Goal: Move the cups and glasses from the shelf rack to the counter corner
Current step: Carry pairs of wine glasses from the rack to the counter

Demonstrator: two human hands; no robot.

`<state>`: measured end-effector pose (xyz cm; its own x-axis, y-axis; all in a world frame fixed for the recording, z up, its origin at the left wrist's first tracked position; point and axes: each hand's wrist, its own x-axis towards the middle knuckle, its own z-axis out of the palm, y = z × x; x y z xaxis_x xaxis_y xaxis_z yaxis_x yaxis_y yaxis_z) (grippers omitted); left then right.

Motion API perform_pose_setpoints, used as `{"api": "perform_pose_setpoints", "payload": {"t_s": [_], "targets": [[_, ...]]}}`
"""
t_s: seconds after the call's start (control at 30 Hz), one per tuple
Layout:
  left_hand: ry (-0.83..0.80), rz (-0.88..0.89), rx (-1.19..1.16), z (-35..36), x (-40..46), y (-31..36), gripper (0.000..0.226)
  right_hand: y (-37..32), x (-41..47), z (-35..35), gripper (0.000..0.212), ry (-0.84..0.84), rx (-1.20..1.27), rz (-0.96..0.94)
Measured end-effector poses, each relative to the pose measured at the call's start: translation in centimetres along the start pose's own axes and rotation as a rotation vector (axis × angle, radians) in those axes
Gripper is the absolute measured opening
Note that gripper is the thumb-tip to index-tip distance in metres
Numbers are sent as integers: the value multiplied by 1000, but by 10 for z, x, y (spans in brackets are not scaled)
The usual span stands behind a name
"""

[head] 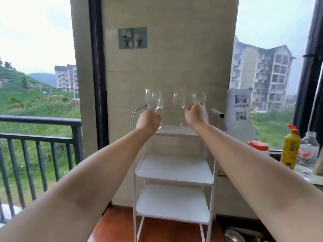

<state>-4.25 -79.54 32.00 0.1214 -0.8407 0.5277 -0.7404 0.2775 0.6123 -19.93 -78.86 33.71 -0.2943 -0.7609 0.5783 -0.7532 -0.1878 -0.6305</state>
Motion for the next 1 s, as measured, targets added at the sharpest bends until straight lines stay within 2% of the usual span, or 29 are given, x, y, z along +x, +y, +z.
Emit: {"api": "perform_pose_setpoints", "payload": {"t_s": [0.13, 0.23, 0.3, 0.37, 0.6, 0.7, 0.8, 0.9, 1.0], "targets": [[-74, -124, -113, 11, 30, -12, 30, 13, 42, 22, 52, 5, 309, 402], [-95, -131, -156, 17, 42, -19, 28, 31, 65, 39, 54, -42, 481, 496], [-111, -130, -192, 20, 47, -21, 23, 32, 64, 42, 39, -92, 542, 533], [-112, -126, -225, 22, 50, -24, 27, 32, 60, 41, 26, -112, 552, 555], [-63, -60, -231, 21, 42, -24, 29, 29, 60, 42, 34, -104, 592, 538], [11, -54, -325, 18, 38, -22, 29, 19, 46, 35, 35, -118, 605, 449], [96, -35, -405, 13, 28, -15, 28, 7, 32, 26, 27, -112, 611, 336], [97, -35, -466, 12, 8, -12, 31, -2, 10, 17, 15, -121, 632, 295], [90, -38, -473, 10, -17, -11, 31, -8, -15, 6, 25, -122, 621, 275]]}}
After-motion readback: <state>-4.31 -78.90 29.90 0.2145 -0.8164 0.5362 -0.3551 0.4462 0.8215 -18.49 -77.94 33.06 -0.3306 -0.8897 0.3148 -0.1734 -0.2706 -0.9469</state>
